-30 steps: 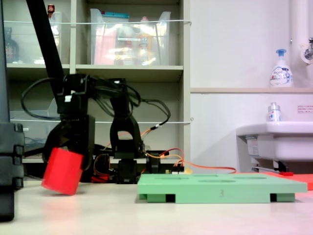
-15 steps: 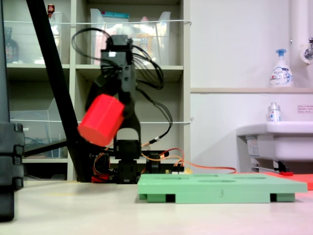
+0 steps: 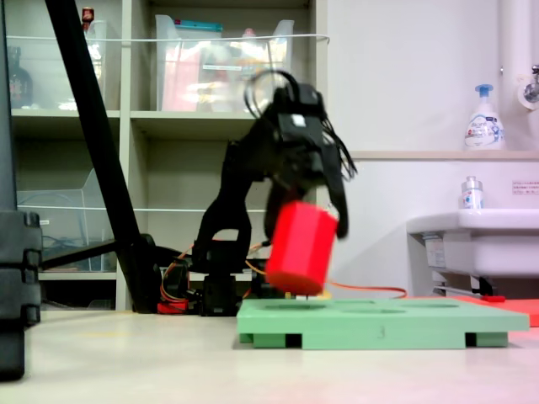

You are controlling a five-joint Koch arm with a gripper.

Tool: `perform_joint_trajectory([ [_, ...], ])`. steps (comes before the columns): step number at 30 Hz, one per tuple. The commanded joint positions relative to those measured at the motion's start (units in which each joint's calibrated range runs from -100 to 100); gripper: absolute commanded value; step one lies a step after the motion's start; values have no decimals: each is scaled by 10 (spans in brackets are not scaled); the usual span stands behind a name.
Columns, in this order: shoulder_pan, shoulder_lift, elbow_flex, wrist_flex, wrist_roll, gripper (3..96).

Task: Put the octagonal pillar block into the corresponding hole

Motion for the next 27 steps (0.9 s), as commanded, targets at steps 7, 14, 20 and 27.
perform_joint_trajectory([
  [7, 36, 37, 28, 115, 42, 257],
  [14, 39, 89, 28, 187, 45, 278],
  [20, 37, 135, 29, 241, 45, 285],
  [27, 36, 156, 32, 263, 45, 286],
])
